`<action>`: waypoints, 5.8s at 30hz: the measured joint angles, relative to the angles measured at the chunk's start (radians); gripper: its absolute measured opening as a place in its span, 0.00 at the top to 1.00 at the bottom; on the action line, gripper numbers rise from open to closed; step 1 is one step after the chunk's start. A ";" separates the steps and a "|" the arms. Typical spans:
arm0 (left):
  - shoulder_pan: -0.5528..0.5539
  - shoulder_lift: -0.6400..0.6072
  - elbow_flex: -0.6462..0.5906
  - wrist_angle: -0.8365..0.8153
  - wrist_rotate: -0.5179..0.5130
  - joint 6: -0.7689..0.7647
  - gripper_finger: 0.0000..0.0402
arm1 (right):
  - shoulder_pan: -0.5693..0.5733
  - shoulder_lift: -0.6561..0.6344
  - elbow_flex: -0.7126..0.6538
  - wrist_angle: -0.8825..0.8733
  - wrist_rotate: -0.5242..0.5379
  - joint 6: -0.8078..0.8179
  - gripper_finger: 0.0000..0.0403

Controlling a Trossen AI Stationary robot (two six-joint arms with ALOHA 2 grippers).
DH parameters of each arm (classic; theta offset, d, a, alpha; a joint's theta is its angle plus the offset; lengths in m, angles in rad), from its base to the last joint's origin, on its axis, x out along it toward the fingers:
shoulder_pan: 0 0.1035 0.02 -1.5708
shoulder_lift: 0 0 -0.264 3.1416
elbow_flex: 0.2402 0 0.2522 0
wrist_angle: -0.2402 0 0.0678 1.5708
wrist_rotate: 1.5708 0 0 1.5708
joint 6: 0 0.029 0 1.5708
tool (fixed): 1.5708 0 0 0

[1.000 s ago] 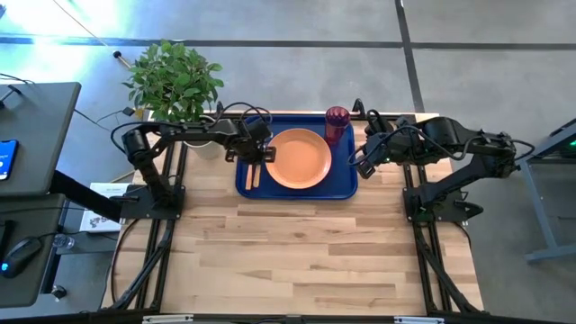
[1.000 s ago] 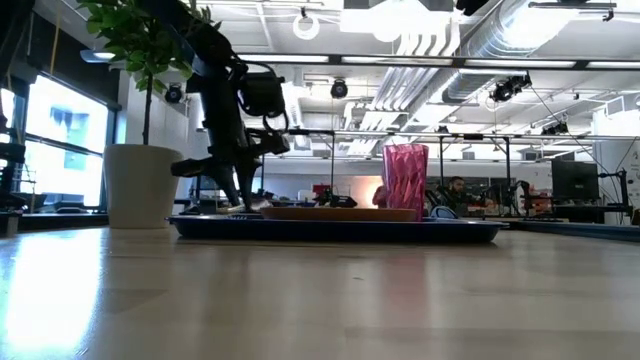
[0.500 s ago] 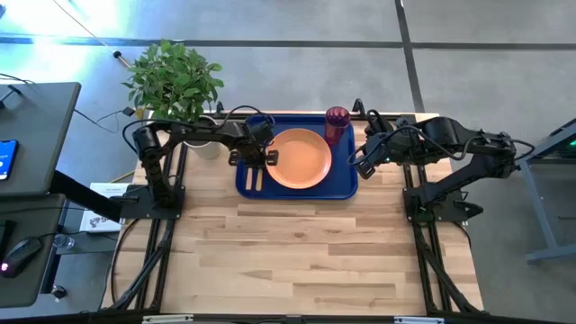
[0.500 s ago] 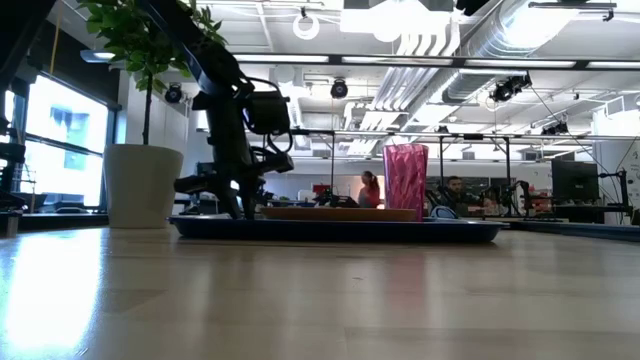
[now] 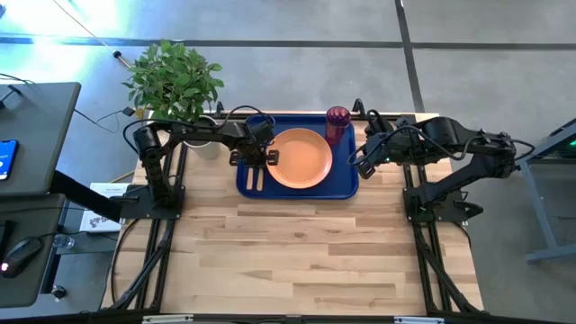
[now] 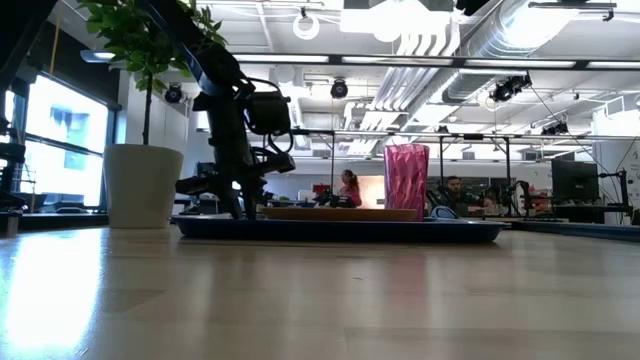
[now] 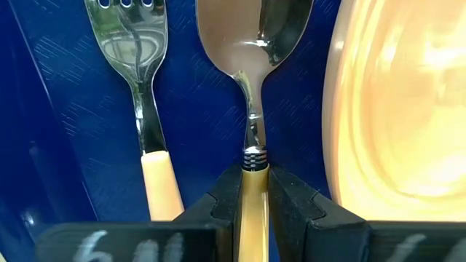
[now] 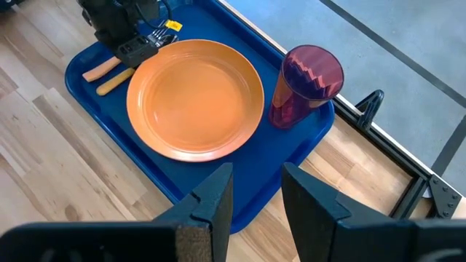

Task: Pick and place plate/cup/fork/spoon on tray
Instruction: Put the spoon on the tray to the left of the plate, then return to Home Position

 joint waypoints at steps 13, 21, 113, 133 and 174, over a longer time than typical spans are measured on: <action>-0.001 0.001 0.000 0.002 -0.006 0.000 0.79 | 0.000 0.000 0.000 0.000 0.000 0.000 0.73; -0.001 -0.016 -0.002 -0.006 -0.027 0.001 0.72 | 0.000 0.000 0.000 0.001 0.001 0.015 0.73; -0.405 -1.723 -1.077 0.703 0.057 0.527 0.71 | 0.027 -0.354 -0.057 0.365 0.101 -0.348 0.73; -0.401 -1.718 -1.076 0.613 0.001 0.369 0.71 | 0.055 -1.061 -1.111 1.055 -0.175 -0.471 0.73; -0.401 -1.703 -1.075 0.602 -0.068 0.787 0.71 | 0.055 -1.314 -1.644 1.316 -0.543 -0.296 0.73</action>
